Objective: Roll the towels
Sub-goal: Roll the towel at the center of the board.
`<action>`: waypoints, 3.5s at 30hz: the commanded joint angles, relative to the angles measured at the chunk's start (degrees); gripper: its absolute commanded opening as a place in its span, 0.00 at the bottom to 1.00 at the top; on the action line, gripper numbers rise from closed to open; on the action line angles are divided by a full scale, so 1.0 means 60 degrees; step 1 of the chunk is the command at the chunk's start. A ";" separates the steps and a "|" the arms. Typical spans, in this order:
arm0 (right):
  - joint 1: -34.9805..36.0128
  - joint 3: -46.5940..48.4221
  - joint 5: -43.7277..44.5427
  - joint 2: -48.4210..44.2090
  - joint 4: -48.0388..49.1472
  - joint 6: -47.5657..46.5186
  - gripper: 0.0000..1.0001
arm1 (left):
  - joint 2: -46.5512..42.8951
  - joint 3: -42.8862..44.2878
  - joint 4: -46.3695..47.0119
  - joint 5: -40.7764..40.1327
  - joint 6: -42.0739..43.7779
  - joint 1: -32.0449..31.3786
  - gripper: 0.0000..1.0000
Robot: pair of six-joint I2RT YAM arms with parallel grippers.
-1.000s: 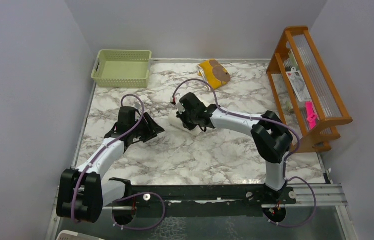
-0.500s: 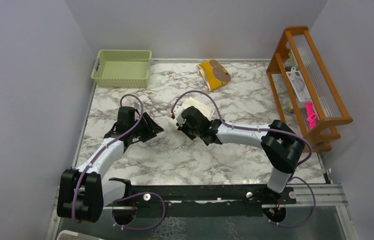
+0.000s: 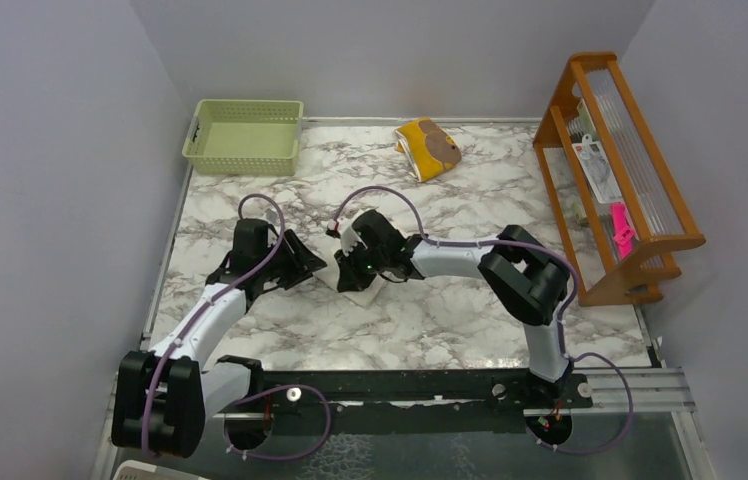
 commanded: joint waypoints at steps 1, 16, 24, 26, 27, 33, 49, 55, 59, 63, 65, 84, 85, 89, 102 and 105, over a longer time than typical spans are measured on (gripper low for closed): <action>-0.0233 -0.0165 -0.1964 0.1397 -0.0714 0.1231 0.01 | -0.0360 -0.0284 -0.0112 0.0372 -0.0155 0.0049 0.50; -0.0991 0.0453 -0.4328 0.2996 -0.1029 0.3073 0.01 | 0.1915 -0.0556 0.1936 0.1378 0.0158 0.0001 0.48; -0.1024 0.0407 -0.4586 0.2981 -0.1116 0.3020 0.01 | 0.2587 0.0127 0.2160 0.0330 0.0353 0.0001 0.49; -0.1063 0.0388 -0.4644 0.2956 -0.1103 0.3028 0.01 | 0.2666 0.0283 0.1831 -0.0021 0.0599 0.0001 0.48; -0.1077 0.0395 -0.4684 0.2952 -0.1103 0.3025 0.01 | 0.2722 0.0325 0.1702 -0.0181 0.0716 0.0001 0.49; -0.1079 0.0532 -0.4718 0.2819 -0.1331 0.2696 0.01 | 0.3309 0.0163 0.1918 -0.0372 0.1072 0.0001 0.17; 0.0135 -0.2389 0.2026 -0.2630 0.1494 -0.1317 0.76 | 0.3584 0.1378 -0.0262 -0.0654 0.1834 0.0028 0.00; 0.0906 -0.3323 0.2738 -0.3037 0.3013 -0.2512 0.74 | 0.3592 0.1494 -0.0454 -0.0607 0.1846 0.0023 0.00; 0.1254 -0.2929 0.2770 -0.2776 0.3232 -0.2751 0.74 | 0.3623 0.1525 -0.0565 -0.0637 0.1883 0.0031 0.00; 0.1723 -0.2363 0.3143 -0.2239 0.3278 -0.3012 0.73 | 0.3686 0.1526 -0.0602 -0.0632 0.1908 0.0030 0.00; 0.2003 -0.2217 0.3421 -0.2021 0.3458 -0.3164 0.71 | 0.3715 0.1538 -0.0628 -0.0619 0.1922 0.0030 0.00; 0.2510 -0.1357 0.5285 0.0171 0.2330 -0.3019 0.33 | 0.3827 0.1843 -0.0924 -0.0263 0.2139 0.0085 0.00; 0.2510 -0.1330 0.5310 0.0207 0.2170 -0.2885 0.27 | 0.3832 0.1880 -0.0944 -0.0206 0.2155 0.0100 0.00; 0.2510 -0.1062 0.5695 0.0513 0.1321 -0.2269 0.01 | 0.3868 0.2142 -0.1147 -0.0036 0.2341 0.0130 0.00; 0.0783 -0.1876 -0.0377 -0.1301 0.1867 0.1654 0.01 | 0.3358 0.3254 -0.1775 0.0096 0.2595 0.0674 0.24; 0.0342 -0.1964 -0.1556 -0.1394 0.2467 0.2705 0.01 | 0.3095 0.3524 -0.1775 0.0050 0.2505 0.0682 0.38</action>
